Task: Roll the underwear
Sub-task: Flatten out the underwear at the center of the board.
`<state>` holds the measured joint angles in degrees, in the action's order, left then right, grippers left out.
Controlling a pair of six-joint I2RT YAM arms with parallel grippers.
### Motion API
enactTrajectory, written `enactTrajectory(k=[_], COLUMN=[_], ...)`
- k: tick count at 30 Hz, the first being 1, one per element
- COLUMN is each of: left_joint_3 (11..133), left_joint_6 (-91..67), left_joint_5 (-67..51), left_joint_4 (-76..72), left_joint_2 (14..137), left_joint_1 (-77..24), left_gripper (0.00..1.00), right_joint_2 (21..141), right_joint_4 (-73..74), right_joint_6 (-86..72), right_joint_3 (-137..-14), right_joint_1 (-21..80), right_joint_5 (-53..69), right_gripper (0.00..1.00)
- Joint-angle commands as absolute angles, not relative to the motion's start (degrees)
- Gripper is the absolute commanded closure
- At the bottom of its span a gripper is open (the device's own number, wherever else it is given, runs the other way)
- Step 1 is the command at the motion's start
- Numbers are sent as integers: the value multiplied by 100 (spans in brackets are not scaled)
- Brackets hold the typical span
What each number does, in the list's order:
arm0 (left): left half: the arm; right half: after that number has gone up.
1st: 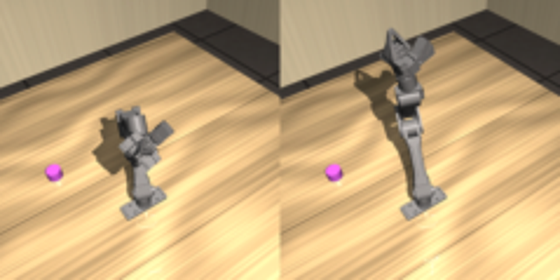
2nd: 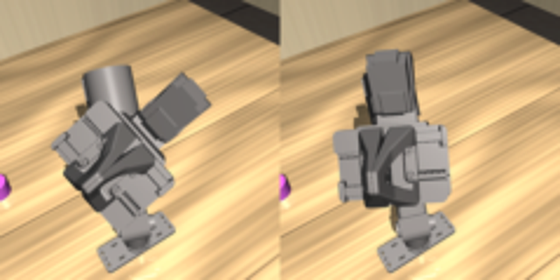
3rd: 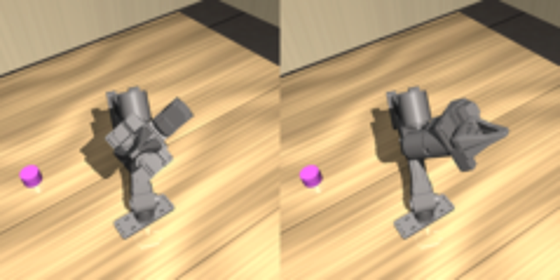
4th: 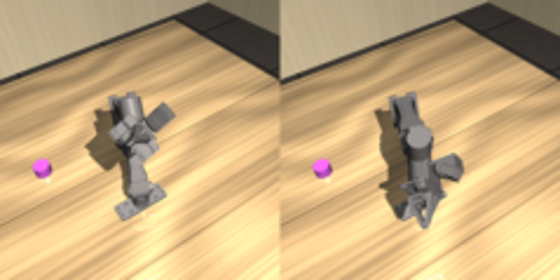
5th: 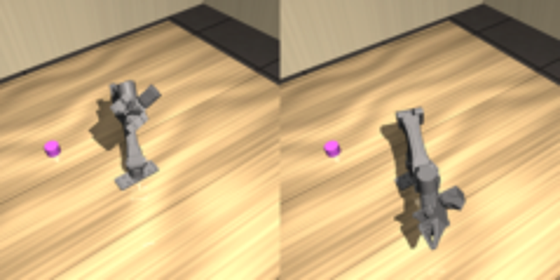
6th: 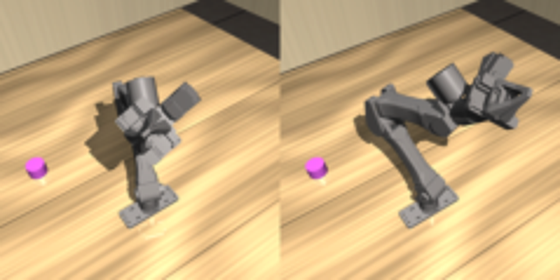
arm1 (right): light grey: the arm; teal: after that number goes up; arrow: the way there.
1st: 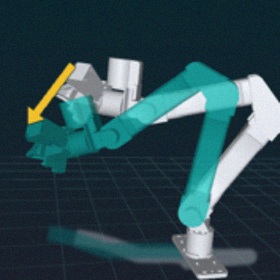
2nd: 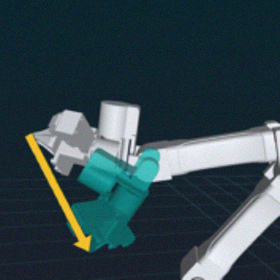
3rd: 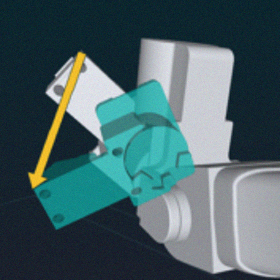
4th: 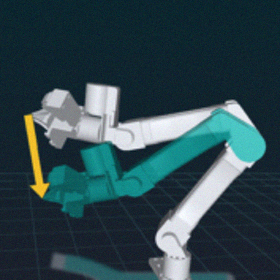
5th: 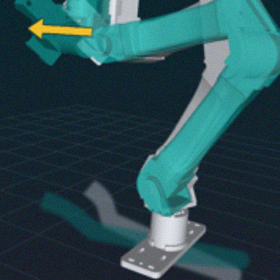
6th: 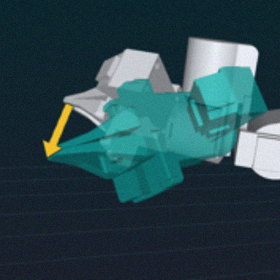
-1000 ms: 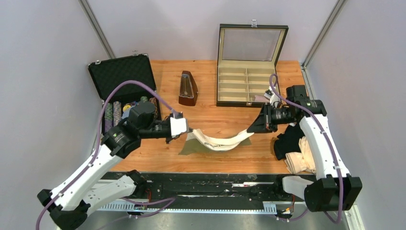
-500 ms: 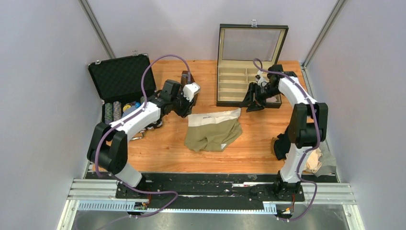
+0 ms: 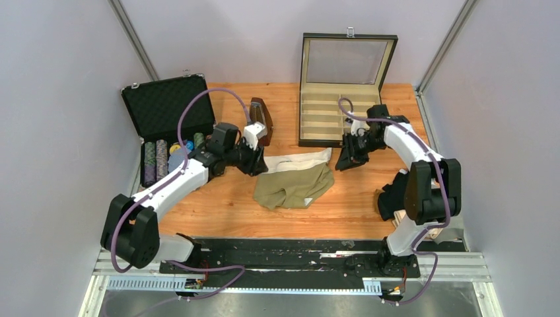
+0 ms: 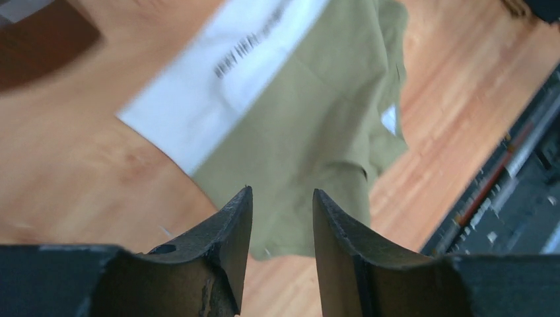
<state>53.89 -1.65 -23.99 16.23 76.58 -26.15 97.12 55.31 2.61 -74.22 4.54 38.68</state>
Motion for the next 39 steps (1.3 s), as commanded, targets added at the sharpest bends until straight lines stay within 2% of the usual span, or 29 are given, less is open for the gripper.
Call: enactTrajectory(k=[1,4,7,10,14,21,24,29,34,35,37,38,39], left_joint_3=[4836,4556,4334,4262,4289,4386,4462,4521,4490,4504,4596,4667,4702], left_joint_6=[-629,-687,-783,-824,-934,-1570,-1607,-1696,-1522,-1451,-1354,-1318,-1263], left_joint_5=[-3391,-3525,-3542,-3358,-3010,-2637,-2446,-2166,-1970,-1894,-1747,-1687,-1615], left_joint_4=[1534,1537,1412,1245,1167,1245,1309,1471,1215,1223,1372,1470,1504], left_joint_2=[7651,7733,7821,8000,8196,8599,8681,8294,7639,7478,7355,7338,7330], left_joint_1=[-2611,-2610,-2610,-2606,-2602,-2502,-2496,-2487,-2438,-2405,-2193,-2138,-2026], left_gripper=[57,67,73,87,93,100,100,100,96,94,84,73,69], right_joint_2=[9832,9959,10113,10283,10593,11341,11290,10247,9566,9500,9298,9178,9056], right_joint_4=[4966,4815,4719,4593,4437,4400,4472,4516,4850,5003,5177,5241,5302], right_joint_6=[964,996,971,828,593,816,788,630,1014,1132,1291,1340,1352], right_joint_3=[-7335,-7313,-7186,-7013,-6945,-7374,-7128,-5862,-5704,-5749,-5789,-5827,-5882], right_joint_1=[773,959,1104,1212,1250,1260,1288,1327,1373,1371,1364,1356,1345], right_joint_5=[3823,3749,3720,3622,3295,3072,2839,2420,1912,1881,1696,1606,1551], right_gripper=[79,84,87,90,100,100,100,100,100,100,100,99,98])
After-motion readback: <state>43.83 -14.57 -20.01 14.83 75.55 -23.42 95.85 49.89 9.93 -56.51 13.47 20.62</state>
